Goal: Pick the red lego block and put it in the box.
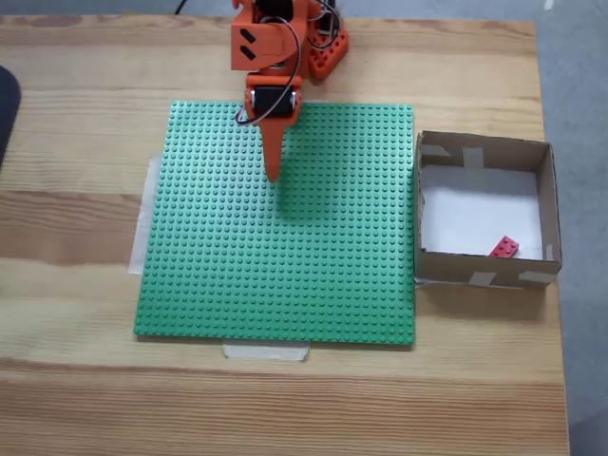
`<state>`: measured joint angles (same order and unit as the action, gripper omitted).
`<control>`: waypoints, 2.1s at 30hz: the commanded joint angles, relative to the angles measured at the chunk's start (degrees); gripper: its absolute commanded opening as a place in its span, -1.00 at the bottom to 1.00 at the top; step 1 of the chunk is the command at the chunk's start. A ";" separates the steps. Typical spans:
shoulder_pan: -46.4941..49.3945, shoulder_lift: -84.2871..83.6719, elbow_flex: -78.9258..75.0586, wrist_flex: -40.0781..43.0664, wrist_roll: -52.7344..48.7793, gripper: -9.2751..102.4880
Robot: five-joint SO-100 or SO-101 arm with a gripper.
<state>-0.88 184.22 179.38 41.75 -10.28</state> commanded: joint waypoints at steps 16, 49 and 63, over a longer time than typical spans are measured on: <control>1.23 0.44 3.43 0.26 -1.05 -0.85; 1.23 0.44 3.43 0.26 -1.32 -0.85; 1.23 0.44 3.43 0.26 -1.32 -0.85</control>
<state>0.35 184.22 182.11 41.92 -11.43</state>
